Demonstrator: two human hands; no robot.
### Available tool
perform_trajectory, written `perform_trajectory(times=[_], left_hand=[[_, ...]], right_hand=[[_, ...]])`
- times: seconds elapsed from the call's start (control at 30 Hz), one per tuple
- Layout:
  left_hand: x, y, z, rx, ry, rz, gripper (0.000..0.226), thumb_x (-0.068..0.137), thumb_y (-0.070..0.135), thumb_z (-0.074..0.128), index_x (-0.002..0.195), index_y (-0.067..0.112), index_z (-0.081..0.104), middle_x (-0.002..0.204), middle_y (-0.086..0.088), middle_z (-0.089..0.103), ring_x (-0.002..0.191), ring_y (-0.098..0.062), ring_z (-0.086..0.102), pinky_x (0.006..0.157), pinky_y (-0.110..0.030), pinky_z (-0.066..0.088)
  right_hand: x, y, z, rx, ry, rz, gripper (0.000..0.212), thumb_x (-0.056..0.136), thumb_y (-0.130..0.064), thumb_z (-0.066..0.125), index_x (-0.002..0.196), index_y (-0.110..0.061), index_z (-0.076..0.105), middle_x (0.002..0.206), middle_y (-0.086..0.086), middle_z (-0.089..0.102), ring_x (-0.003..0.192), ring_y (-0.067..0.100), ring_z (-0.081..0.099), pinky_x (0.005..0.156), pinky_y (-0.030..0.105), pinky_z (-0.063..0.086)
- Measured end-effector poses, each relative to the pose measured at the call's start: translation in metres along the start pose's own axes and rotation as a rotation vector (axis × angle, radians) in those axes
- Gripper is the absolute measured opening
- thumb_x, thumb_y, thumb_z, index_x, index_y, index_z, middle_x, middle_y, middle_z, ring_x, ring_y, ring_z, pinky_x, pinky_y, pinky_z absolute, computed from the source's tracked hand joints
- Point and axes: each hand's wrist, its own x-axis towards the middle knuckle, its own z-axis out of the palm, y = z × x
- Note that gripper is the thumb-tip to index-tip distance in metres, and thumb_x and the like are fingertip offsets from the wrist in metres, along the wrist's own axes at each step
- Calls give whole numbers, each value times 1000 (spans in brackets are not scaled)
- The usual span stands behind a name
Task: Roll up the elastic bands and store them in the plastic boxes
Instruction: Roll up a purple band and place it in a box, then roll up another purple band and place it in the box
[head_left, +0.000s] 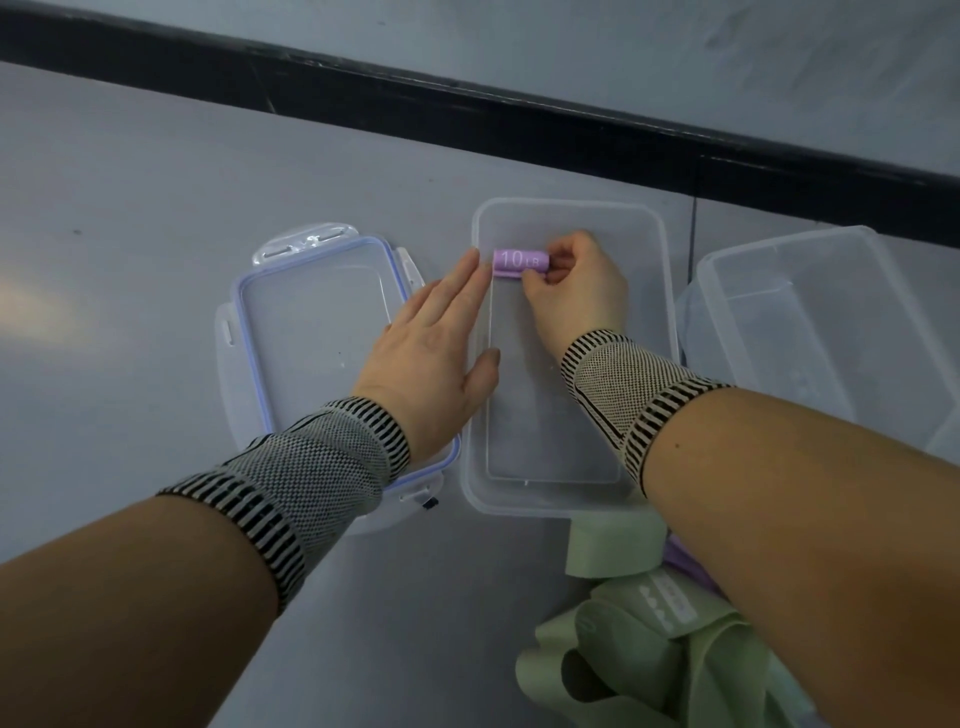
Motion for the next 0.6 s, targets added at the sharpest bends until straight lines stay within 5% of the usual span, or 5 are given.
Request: perform_trajectory(times=[0.27, 0.43, 0.6], left_hand=[[-1, -1, 0, -9, 0, 10, 81, 79, 53, 22, 151, 18, 12, 158, 5, 10, 142, -23, 22, 116, -41, 23], [-4, 4, -4, -39, 8, -4, 72, 92, 46, 43, 151, 23, 8, 159, 4, 5, 144, -19, 16, 115, -28, 12], [-23, 29, -14, -54, 17, -18, 69, 93, 50, 40, 150, 22, 15, 158, 4, 11, 143, -20, 19, 114, -26, 11]], right_hand=[[3, -1, 2, -53, 9, 14, 14, 90, -22, 61, 101, -17, 56, 97, -1, 64, 88, 14, 61, 79, 28, 51], [-6, -9, -14, -22, 11, 10, 30, 87, -18, 64, 115, -19, 53, 114, -1, 55, 98, 14, 59, 87, 27, 49], [-40, -17, -60, -19, -47, -24, 29, 89, -12, 59, 116, -21, 53, 118, -3, 54, 93, 8, 57, 84, 20, 47]])
